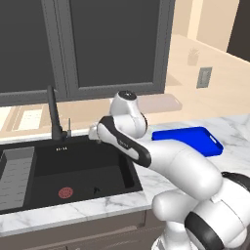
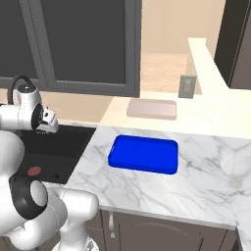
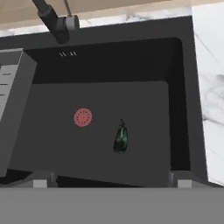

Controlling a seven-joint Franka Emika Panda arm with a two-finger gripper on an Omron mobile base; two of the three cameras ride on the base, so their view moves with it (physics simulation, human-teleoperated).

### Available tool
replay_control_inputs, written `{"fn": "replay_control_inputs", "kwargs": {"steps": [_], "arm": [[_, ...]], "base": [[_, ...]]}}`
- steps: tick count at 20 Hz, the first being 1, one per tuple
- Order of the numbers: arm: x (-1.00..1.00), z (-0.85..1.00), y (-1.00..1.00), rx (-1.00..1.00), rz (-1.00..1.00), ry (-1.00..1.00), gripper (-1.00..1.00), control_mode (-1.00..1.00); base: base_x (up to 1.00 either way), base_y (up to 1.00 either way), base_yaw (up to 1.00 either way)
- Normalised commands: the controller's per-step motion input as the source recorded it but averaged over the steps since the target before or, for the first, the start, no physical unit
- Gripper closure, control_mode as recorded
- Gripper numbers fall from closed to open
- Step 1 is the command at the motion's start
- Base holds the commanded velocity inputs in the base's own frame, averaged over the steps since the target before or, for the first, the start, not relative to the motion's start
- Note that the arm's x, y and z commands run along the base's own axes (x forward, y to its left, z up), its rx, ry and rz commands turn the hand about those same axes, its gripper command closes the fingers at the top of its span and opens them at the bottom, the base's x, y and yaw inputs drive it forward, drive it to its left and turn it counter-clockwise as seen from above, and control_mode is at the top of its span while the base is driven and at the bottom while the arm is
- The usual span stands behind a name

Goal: Pick up all produce items and place them in the sink. Turn on the sink faucet to wash them. Then turn the sink off and put them in the tray.

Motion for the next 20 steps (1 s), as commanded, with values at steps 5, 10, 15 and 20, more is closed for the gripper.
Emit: {"fn": "replay_control_inputs", "kwargs": {"steps": [5, 10, 15, 20], "arm": [[0.10, -0.54, 0.00, -0.06, 0.10, 0.02, -1.00, -1.00], [0.08, -0.51, 0.00, -0.06, 0.09, 0.01, -1.00, -1.00], [0.10, -0.49, 0.00, -0.06, 0.08, 0.02, -1.00, -1.00], [0.05, -0.45, 0.03, -0.05, 0.04, 0.01, -1.00, -1.00]], "base": [[0.00, 0.00, 0.00], [0.00, 0.00, 0.00], [0.00, 0.00, 0.00], [0.00, 0.00, 0.00]]}}
